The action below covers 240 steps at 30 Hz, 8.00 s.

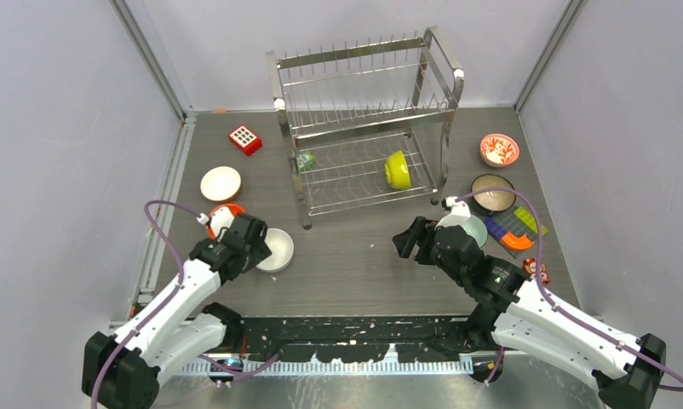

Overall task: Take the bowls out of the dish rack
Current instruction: Move the bowl to the center of the board, then pick up the bowl from the dish rack.

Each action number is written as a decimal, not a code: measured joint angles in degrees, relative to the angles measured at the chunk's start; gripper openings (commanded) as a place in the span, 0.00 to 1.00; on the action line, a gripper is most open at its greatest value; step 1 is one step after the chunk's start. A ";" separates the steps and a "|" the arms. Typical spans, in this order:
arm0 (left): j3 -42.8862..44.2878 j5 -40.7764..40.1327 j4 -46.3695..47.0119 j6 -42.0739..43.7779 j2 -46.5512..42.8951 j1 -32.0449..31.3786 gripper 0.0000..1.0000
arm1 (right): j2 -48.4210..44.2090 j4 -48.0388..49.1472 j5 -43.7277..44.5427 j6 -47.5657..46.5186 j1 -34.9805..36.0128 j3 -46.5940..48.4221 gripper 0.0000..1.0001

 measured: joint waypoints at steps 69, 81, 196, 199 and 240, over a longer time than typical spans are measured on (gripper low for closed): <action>9.44 11.41 8.15 38.62 -17.18 -0.83 0.80 | 38.05 41.33 -15.50 -22.01 -26.43 10.84 0.64; 9.25 10.99 8.31 38.66 -16.83 -0.83 0.80 | 40.89 46.01 -19.63 -21.42 -28.24 9.90 0.59; 8.98 10.99 8.50 38.66 -16.96 -0.85 0.80 | 46.84 66.62 -27.98 -11.37 -30.18 4.90 0.01; 8.98 10.99 8.50 38.66 -16.96 -0.85 0.80 | 47.15 68.63 -28.44 -9.81 -30.21 4.83 0.01; 8.98 8.24 8.46 38.36 -16.55 -0.85 0.85 | 20.81 45.99 -44.52 -12.87 -17.11 4.87 0.01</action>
